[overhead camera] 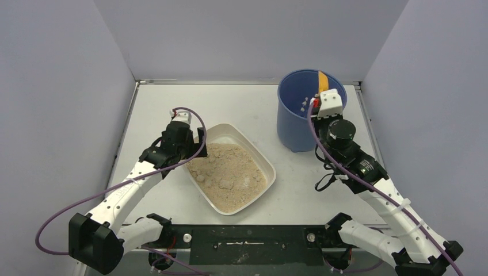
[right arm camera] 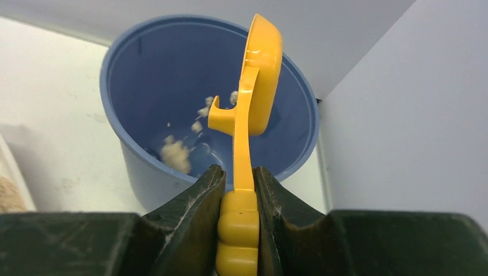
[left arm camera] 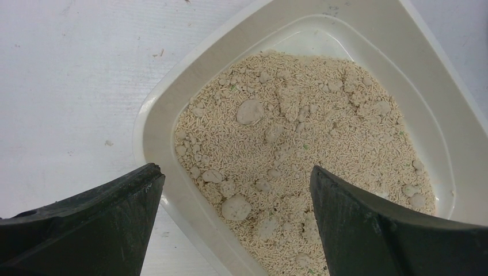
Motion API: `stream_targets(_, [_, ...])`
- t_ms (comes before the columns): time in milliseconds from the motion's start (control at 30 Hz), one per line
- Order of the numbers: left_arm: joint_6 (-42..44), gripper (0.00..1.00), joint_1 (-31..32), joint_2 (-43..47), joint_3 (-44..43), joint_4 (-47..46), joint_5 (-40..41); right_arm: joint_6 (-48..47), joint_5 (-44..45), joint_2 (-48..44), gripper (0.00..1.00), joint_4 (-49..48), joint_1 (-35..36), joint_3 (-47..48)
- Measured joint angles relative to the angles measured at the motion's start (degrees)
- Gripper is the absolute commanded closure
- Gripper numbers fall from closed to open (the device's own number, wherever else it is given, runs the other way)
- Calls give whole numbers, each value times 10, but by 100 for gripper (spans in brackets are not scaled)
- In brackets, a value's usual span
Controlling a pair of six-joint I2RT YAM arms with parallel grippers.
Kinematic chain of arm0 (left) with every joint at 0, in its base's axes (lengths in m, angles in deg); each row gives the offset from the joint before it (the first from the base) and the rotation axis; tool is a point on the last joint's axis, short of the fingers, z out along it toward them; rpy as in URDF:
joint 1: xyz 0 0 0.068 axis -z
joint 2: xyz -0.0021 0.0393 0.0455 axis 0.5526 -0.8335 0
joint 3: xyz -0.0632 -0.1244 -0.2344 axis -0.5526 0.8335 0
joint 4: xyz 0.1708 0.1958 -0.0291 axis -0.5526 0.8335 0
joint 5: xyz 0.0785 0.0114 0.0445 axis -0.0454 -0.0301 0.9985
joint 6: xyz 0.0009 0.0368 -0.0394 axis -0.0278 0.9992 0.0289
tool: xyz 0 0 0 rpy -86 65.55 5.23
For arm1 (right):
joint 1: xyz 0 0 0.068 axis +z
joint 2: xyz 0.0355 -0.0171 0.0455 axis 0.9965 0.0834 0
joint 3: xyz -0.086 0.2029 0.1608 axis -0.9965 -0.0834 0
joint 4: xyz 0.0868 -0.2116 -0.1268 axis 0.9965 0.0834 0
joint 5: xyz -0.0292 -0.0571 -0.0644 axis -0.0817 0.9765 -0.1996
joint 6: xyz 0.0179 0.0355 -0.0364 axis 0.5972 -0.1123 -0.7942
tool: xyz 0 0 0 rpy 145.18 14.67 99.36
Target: Clean the litter box
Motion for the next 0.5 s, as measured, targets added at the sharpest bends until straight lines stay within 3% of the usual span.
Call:
stream_targets(233, [2,3,7,2,0,3,5,-133,0,28,100,26,0,11])
stream_targets(500, [3,3,9,2,0,3,15,-171,-10,43,100,46,5,65])
